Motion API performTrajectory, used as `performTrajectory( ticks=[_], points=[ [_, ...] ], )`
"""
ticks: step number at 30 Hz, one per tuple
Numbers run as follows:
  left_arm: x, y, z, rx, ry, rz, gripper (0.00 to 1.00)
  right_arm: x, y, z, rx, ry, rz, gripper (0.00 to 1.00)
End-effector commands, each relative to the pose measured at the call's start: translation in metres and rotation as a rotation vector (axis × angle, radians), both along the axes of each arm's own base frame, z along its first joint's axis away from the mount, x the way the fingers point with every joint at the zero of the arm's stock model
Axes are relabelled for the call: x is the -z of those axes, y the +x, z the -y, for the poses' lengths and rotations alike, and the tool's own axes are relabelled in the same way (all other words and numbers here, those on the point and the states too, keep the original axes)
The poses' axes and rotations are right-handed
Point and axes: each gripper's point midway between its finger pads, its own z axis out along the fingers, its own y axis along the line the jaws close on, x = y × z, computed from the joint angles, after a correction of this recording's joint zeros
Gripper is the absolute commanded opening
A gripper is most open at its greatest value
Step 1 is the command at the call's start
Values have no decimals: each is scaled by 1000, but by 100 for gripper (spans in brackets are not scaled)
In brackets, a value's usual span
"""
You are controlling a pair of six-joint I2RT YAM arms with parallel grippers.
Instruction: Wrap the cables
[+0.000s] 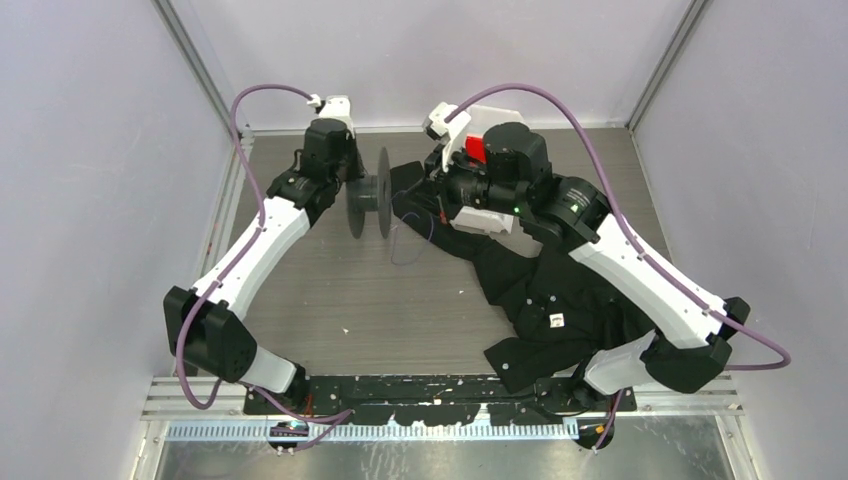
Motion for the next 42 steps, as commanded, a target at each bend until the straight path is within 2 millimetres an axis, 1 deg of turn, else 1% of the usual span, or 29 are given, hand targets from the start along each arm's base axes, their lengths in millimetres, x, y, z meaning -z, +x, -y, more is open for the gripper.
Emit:
performTrajectory(
  ticks=[1, 5, 7, 10, 12, 16, 19, 20, 22, 23, 24, 25, 26, 28, 29, 31, 32, 35, 38, 40, 41, 42],
  points=[
    [-33, -11, 28, 220, 16, 51, 1, -17, 27, -1, 52, 5, 113, 0],
    [-21, -42, 45, 434, 53, -16, 1, -8, 54, 6, 114, -10, 114, 0],
    [-14, -62, 56, 553, 54, -56, 0, 0, 66, 10, 124, -14, 100, 0],
    [-11, -87, 65, 667, 33, -118, 0, 15, 84, 16, 142, -17, 54, 0],
    [-15, -100, 68, 718, 23, -124, 0, 30, 95, 21, 165, -31, 23, 0],
    [-31, -124, 77, 827, -24, -106, 0, 62, 118, 32, 220, -28, -49, 0],
    [-40, -127, 75, 845, -52, -103, 0, 92, 125, 37, 235, -49, -114, 0],
    [-44, -126, 74, 841, -57, -96, 0, 104, 125, 38, 233, -59, -141, 0],
    [-55, -126, 73, 842, -72, -75, 0, 119, 123, 39, 229, -63, -178, 0],
    [-59, -126, 73, 844, -74, -68, 0, 123, 122, 39, 230, -58, -192, 3],
    [-65, -126, 72, 838, -72, -60, 0, 127, 120, 40, 228, -54, -204, 9],
    [-70, -125, 70, 822, -68, -55, 0, 131, 119, 42, 228, -51, -216, 20],
    [-77, -123, 67, 802, -64, -44, 1, 134, 118, 44, 235, -54, -222, 27],
    [-92, -118, 61, 748, -63, -14, 0, 140, 119, 51, 274, -58, -234, 38],
    [-104, -118, 59, 727, -70, 12, 0, 142, 121, 56, 301, -52, -239, 45],
    [-119, -118, 56, 700, -84, 44, 0, 146, 122, 62, 332, -29, -256, 59],
    [-130, -120, 55, 692, -97, 68, 0, 147, 122, 63, 338, -18, -263, 65],
    [-151, -123, 52, 667, -115, 114, 1, 145, 119, 65, 353, 18, -276, 73],
    [-171, -128, 49, 649, -131, 160, 1, 133, 116, 67, 373, 103, -254, 77],
    [-185, -130, 46, 629, -145, 184, 0, 130, 115, 70, 396, 168, -242, 78],
    [-191, -130, 43, 610, -152, 198, 0, 135, 113, 71, 411, 195, -253, 78],
    [-198, -130, 41, 594, -159, 208, 1, 133, 113, 72, 418, 235, -242, 79]
  ],
)
